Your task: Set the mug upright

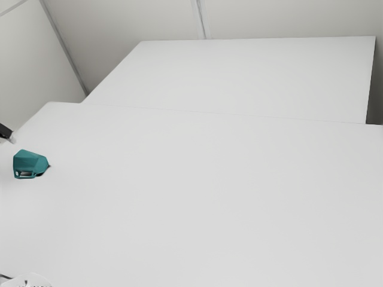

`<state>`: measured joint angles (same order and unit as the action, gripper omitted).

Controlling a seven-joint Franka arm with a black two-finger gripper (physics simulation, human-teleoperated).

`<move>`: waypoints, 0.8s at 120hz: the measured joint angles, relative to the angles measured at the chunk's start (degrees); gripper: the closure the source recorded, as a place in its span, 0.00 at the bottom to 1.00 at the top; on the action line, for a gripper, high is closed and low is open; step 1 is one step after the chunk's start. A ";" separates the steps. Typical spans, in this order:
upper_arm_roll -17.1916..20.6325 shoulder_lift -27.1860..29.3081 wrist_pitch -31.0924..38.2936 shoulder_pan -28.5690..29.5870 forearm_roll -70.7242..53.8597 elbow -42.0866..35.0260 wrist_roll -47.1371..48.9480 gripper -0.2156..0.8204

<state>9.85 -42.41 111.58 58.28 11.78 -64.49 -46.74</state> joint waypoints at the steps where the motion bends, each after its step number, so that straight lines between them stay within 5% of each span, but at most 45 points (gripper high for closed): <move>1: 0.26 -0.21 -0.08 0.33 0.15 0.23 -0.12 0.21; 71: 7.21 -12.30 -11.79 7.43 14.17 9.00 -5.47 0.22; 96: 7.37 -12.73 -14.06 7.63 16.22 8.95 -5.91 0.54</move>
<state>17.22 -55.14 97.52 65.91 28.00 -55.55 -52.66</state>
